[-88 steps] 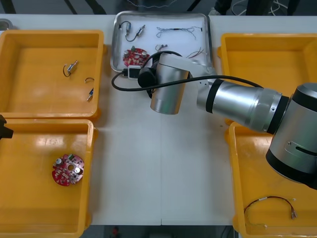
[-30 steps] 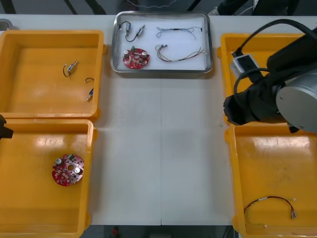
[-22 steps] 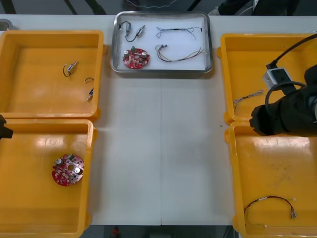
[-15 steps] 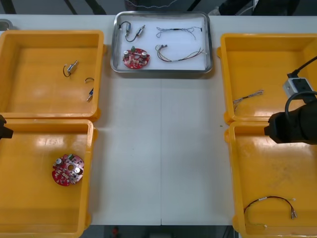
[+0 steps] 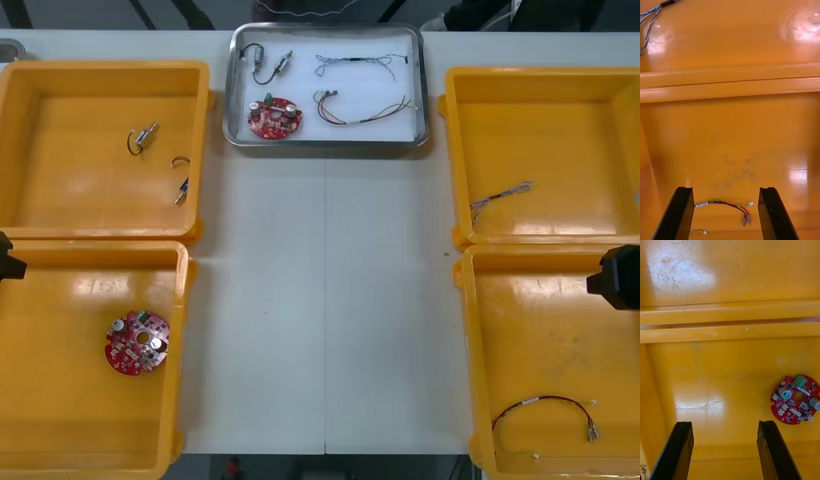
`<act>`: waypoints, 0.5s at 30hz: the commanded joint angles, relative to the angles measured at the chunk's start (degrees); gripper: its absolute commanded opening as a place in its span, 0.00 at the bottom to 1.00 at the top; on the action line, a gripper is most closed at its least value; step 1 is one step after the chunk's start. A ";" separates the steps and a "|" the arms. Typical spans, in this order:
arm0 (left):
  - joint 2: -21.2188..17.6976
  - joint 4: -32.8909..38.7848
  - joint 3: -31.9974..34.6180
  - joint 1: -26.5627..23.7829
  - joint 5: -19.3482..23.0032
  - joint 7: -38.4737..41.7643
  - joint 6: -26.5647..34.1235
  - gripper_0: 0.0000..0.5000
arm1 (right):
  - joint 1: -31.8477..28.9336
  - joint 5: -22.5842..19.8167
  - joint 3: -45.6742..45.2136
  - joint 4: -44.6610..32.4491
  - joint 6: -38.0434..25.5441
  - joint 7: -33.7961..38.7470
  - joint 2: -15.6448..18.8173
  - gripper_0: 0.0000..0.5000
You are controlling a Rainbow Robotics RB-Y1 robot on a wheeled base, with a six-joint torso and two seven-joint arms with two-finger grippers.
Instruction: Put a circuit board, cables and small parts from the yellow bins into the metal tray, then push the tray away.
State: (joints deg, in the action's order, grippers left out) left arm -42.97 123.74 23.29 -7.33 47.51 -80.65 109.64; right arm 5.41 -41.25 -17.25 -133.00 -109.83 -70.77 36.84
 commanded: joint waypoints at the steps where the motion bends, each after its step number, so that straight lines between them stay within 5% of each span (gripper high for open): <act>1: -2.56 1.59 1.75 1.00 0.39 -0.91 0.36 1.00 | -0.84 -0.67 -2.09 -1.83 -0.17 -1.21 2.18 1.00; 15: -2.56 1.59 1.75 1.00 0.39 -0.91 0.36 0.99 | -1.20 -0.85 -2.35 -1.92 -0.17 -1.03 2.18 1.00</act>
State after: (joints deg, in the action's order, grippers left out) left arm -42.97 123.74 23.29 -7.33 47.51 -80.65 109.64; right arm 5.34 -41.57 -17.85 -133.06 -109.83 -70.79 37.10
